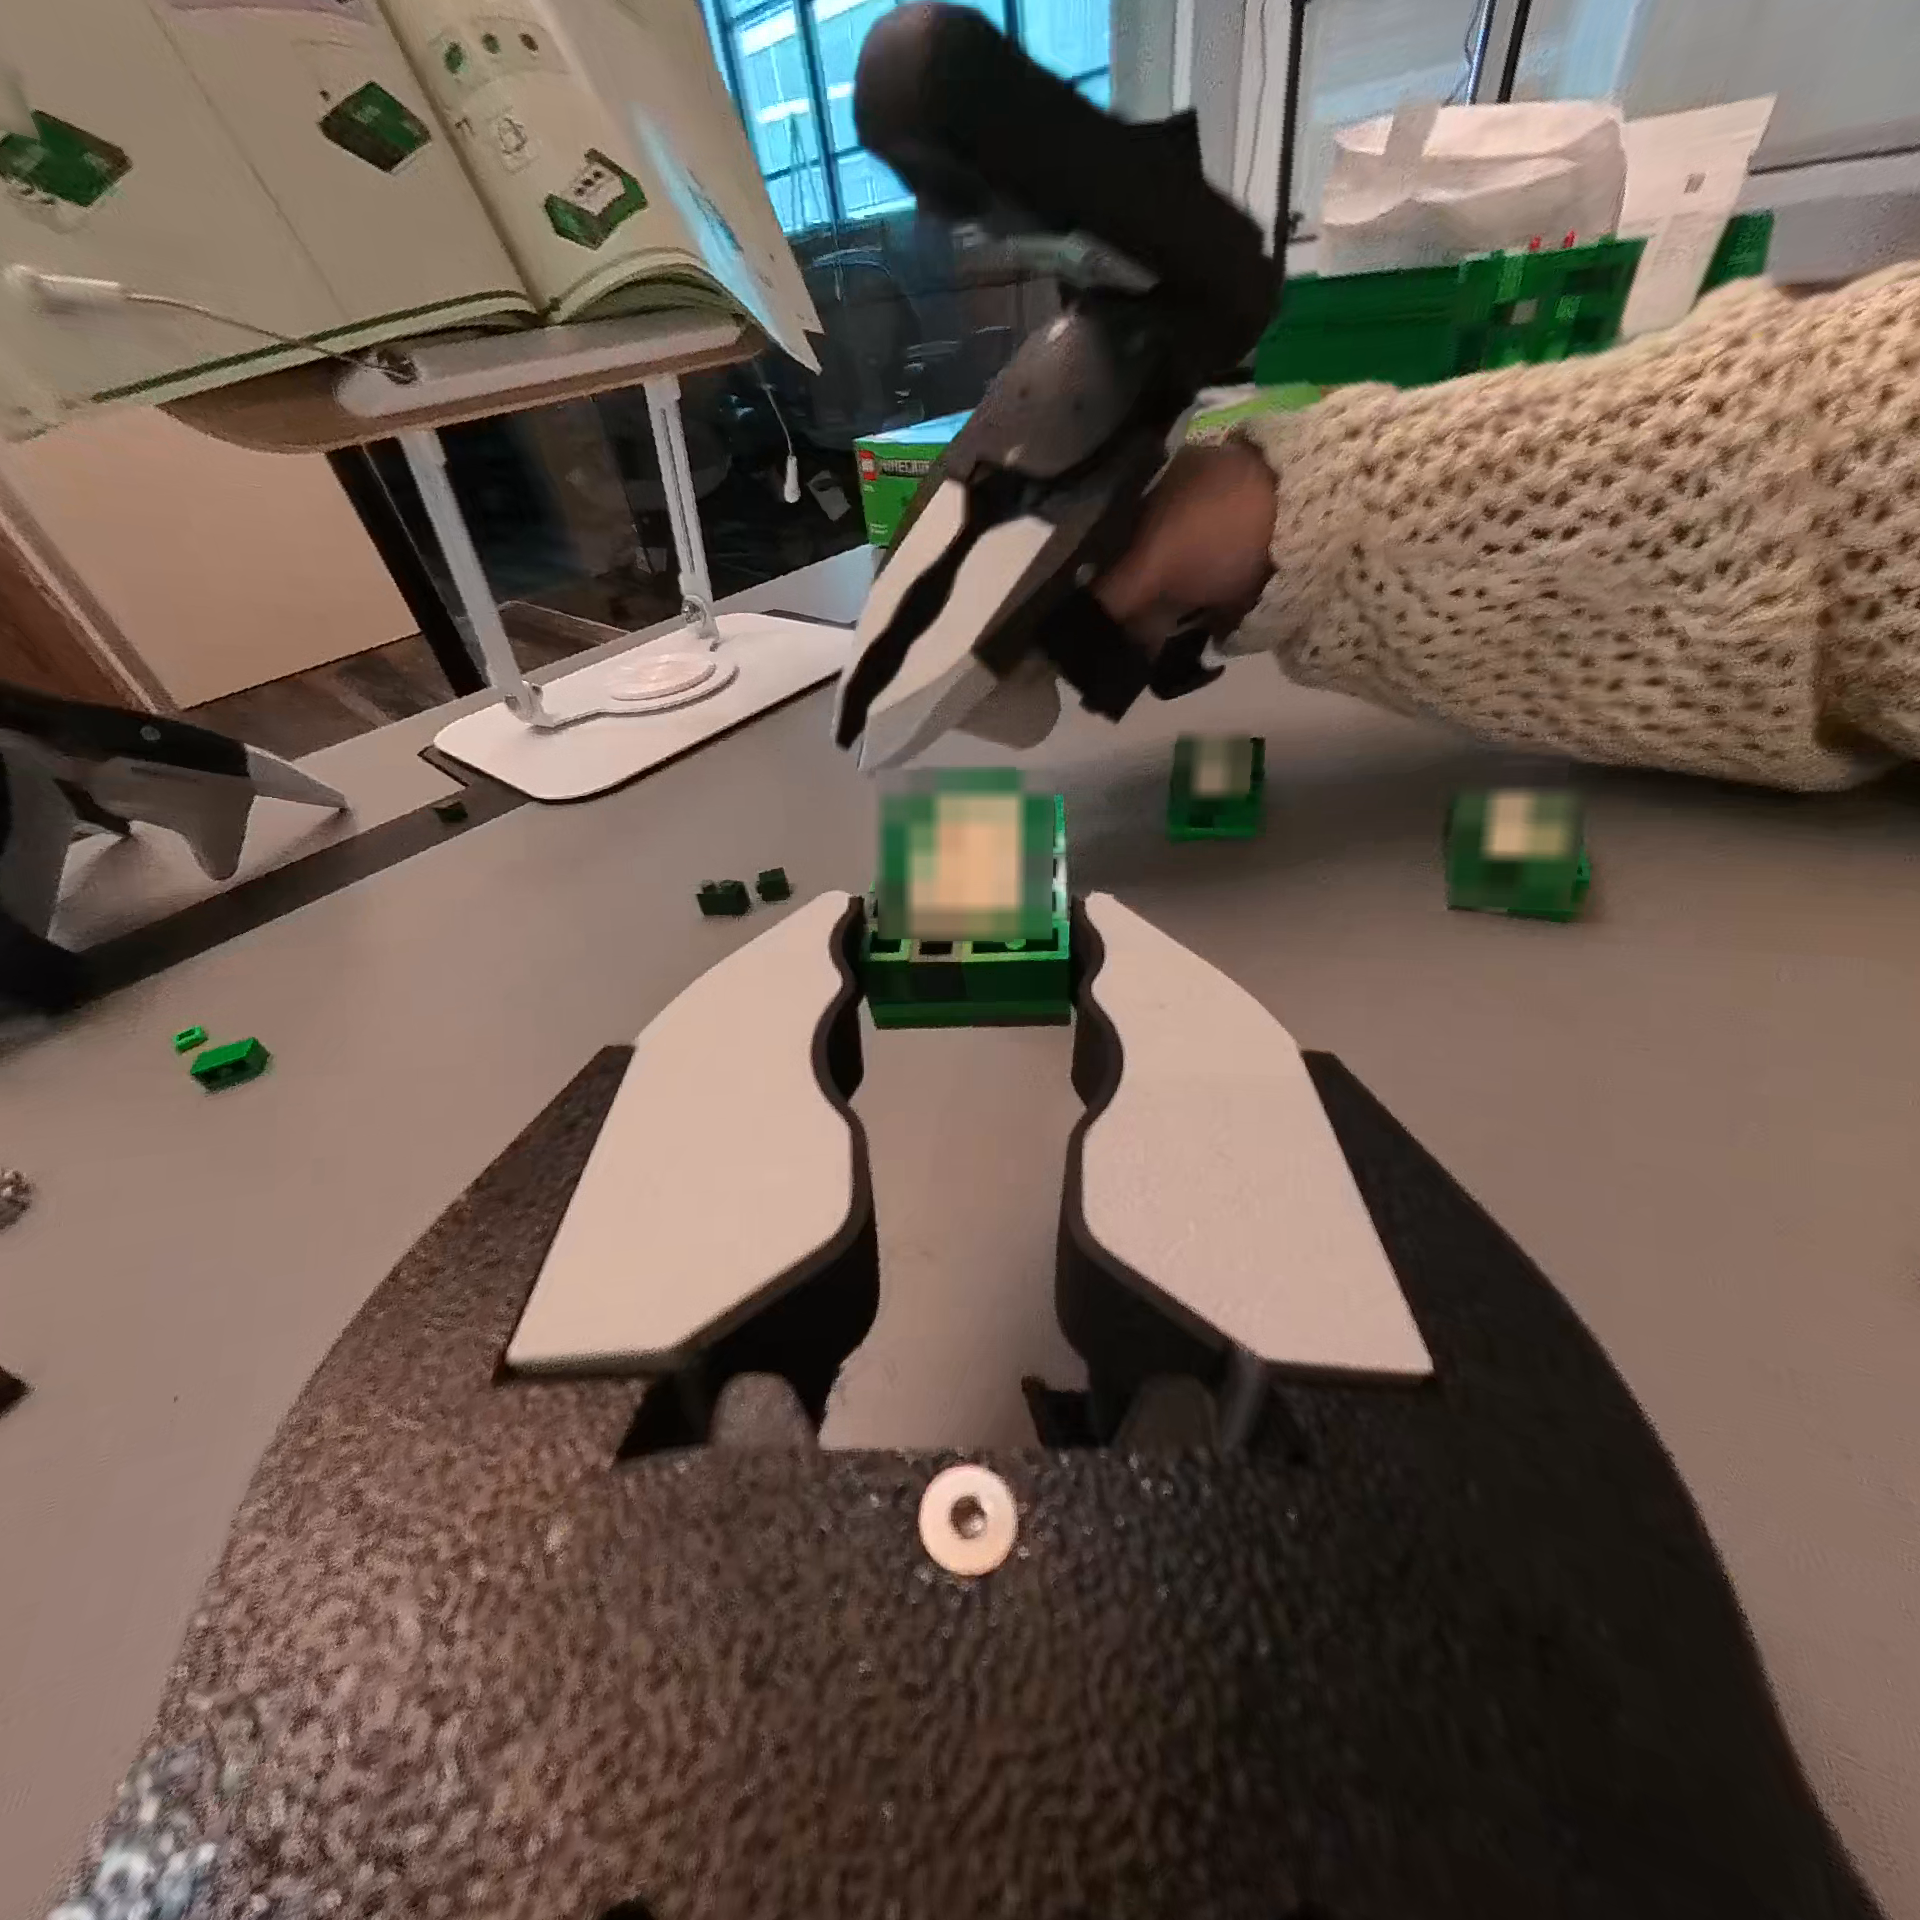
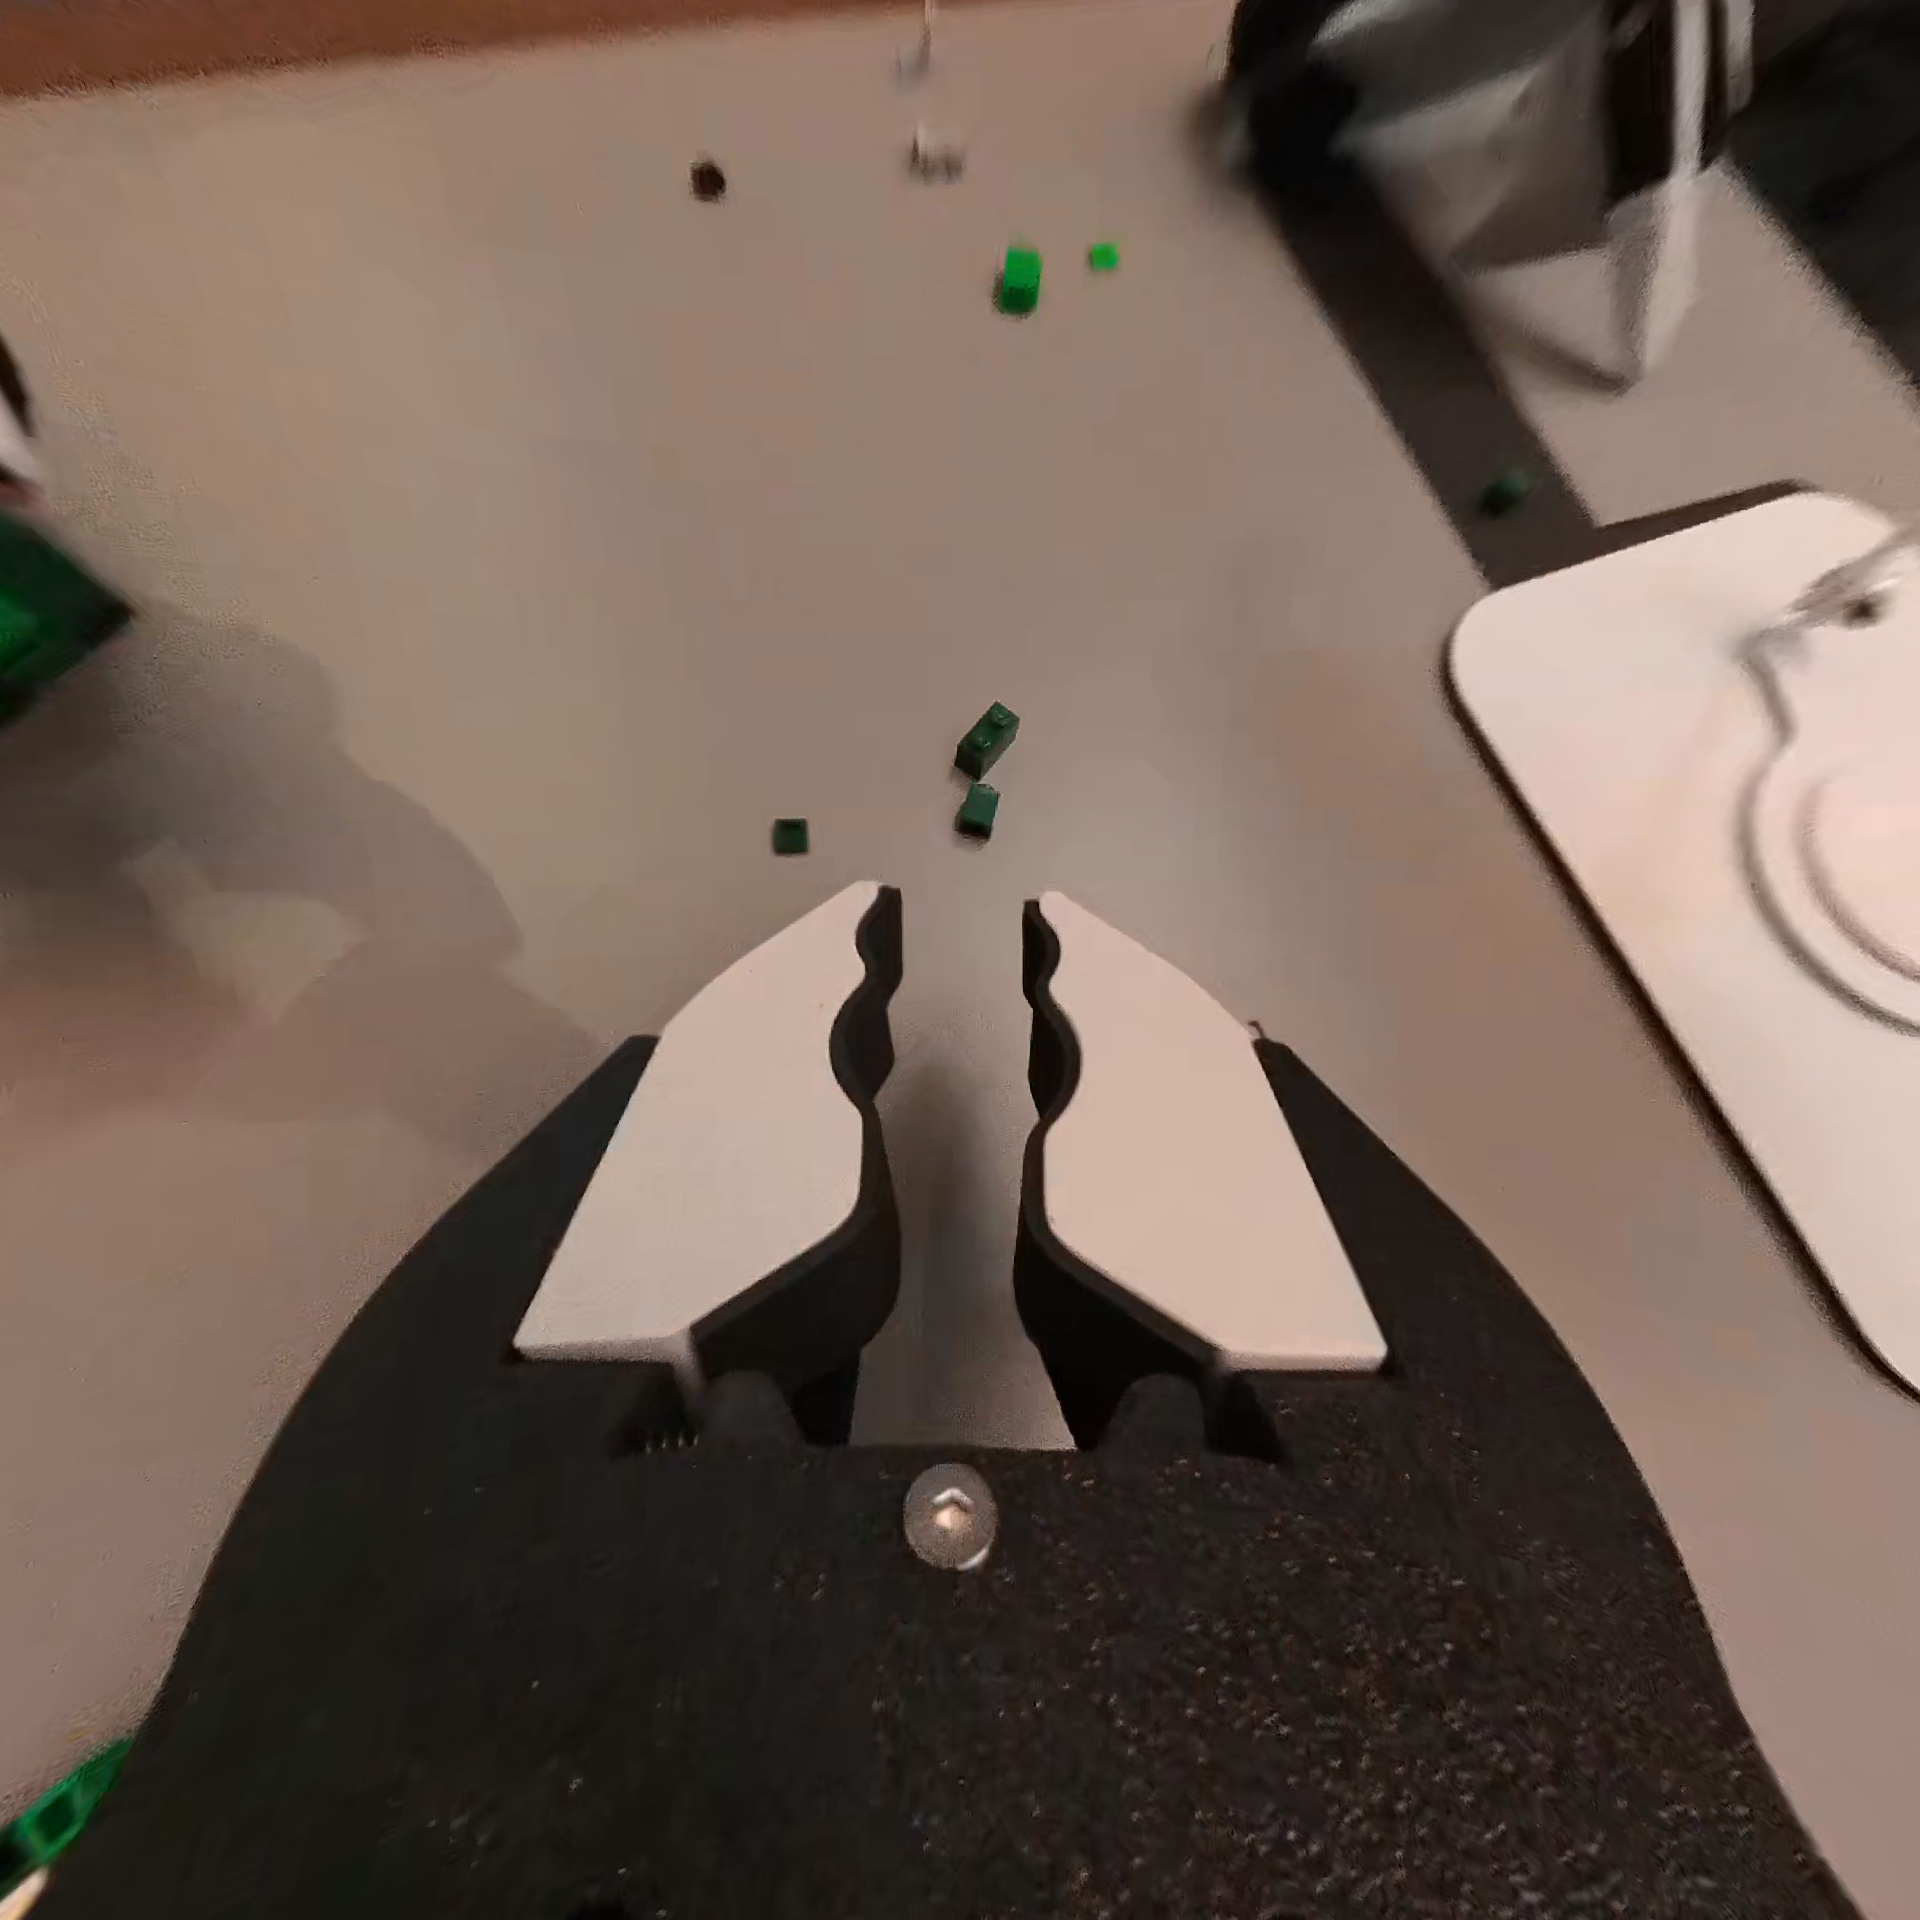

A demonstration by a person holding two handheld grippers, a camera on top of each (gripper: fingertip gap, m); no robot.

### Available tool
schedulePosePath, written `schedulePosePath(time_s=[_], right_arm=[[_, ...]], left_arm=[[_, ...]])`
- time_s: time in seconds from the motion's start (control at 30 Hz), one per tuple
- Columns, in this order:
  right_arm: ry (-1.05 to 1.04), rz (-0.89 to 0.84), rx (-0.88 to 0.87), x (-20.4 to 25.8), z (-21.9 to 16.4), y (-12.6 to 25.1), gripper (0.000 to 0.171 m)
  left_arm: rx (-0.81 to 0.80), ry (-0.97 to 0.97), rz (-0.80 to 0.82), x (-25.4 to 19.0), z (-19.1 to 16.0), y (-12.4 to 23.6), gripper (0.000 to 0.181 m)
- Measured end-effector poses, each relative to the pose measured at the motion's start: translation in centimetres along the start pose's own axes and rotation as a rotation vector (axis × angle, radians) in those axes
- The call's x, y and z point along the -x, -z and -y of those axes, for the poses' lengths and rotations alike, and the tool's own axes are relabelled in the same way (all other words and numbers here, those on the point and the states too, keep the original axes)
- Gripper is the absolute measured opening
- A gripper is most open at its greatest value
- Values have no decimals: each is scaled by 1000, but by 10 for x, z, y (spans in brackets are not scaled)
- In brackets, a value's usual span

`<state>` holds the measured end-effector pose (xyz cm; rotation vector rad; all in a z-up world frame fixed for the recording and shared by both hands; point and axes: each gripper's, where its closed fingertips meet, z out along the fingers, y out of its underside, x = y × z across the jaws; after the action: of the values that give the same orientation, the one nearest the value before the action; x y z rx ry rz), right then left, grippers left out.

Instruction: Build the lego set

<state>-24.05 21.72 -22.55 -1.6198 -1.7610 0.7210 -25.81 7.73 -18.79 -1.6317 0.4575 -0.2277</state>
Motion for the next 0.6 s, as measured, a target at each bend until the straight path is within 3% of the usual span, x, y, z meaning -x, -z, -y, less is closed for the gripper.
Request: schedulePosePath(time_s=[0.27, 0.47, 0.53, 0.6], right_arm=[[-16, 64, 109, -8, -2, -45, 22], [-5, 62, 154, -10, -6, -55, 20], [13, 54, 173, -11, -9, -56, 8], [37, 47, 160, -9, -7, -52, 8]], left_arm=[[16, 9, -10, 0, -2, -2, 37], [32, -7, -18, -2, -4, -3, 37], [31, -8, -16, -2, -3, -3, 37], [30, -12, -11, -2, -3, -3, 37]])
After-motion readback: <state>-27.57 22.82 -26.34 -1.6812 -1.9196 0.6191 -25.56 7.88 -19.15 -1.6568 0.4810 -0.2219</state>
